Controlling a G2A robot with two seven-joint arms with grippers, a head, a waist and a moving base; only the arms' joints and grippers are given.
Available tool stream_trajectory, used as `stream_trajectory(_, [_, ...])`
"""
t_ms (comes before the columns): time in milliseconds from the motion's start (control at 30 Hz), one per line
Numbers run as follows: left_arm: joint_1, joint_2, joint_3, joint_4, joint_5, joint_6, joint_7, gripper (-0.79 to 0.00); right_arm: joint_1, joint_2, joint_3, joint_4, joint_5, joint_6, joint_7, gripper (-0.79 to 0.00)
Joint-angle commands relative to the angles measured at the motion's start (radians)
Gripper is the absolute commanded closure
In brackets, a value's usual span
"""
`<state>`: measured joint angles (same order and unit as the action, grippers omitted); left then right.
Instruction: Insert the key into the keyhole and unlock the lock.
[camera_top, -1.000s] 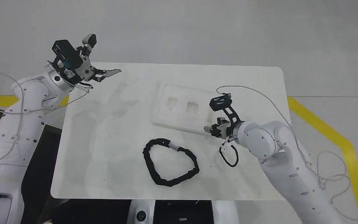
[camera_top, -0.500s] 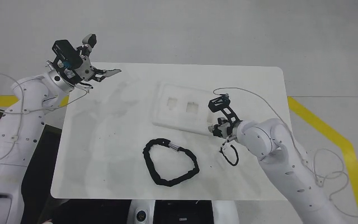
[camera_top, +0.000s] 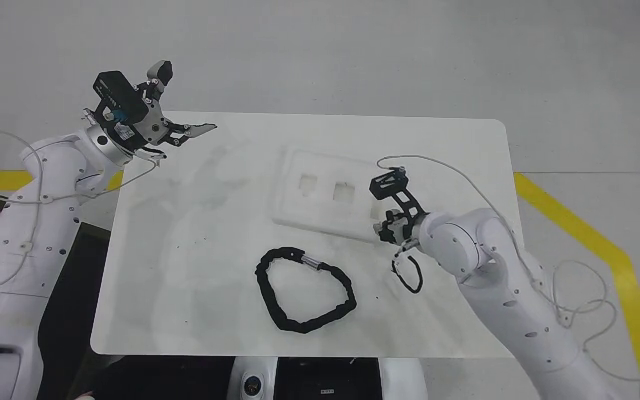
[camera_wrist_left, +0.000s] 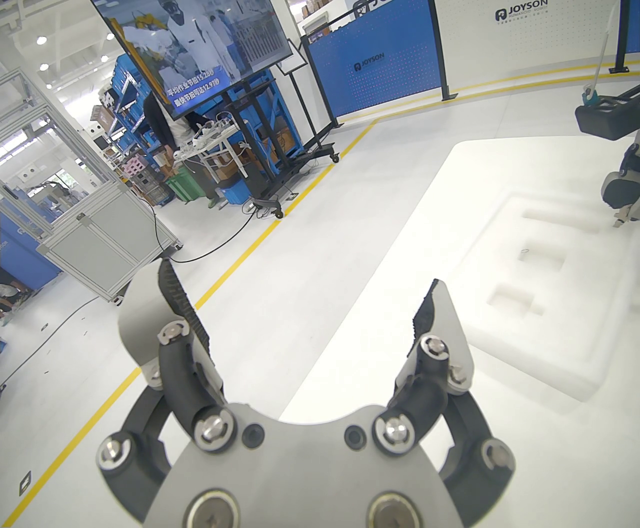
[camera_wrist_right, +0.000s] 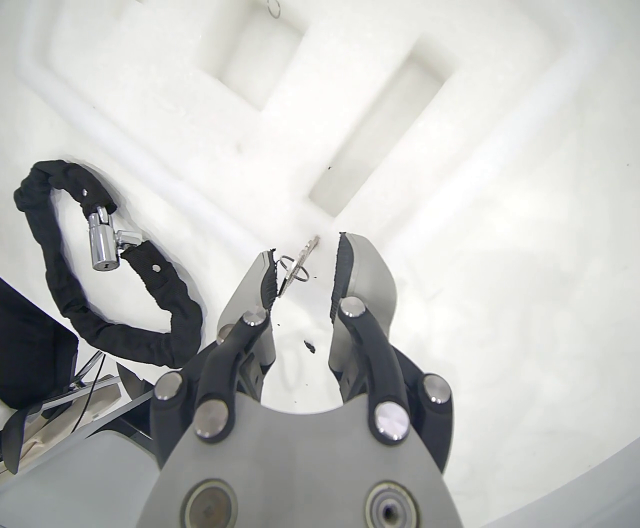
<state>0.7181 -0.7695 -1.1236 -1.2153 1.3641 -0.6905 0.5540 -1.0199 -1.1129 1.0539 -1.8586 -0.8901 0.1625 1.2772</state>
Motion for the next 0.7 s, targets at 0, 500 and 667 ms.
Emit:
stream_trajectory(0, [0.0,0.0,0.0,0.0,0.0,0.0,0.0,-0.785,0.002,-0.001,-0.001,0.003,0.001,0.003,-0.001,-0.185])
stream_trajectory(500, [0.0,0.0,0.0,0.0,0.0,0.0,0.0,-0.785,0.006,-0.006,0.003,0.017,0.005,0.024,-0.004,-0.065])
stream_trajectory(667, [0.0,0.0,0.0,0.0,0.0,0.0,0.0,-0.785,0.006,-0.008,0.004,0.016,-0.005,0.049,0.001,-0.018])
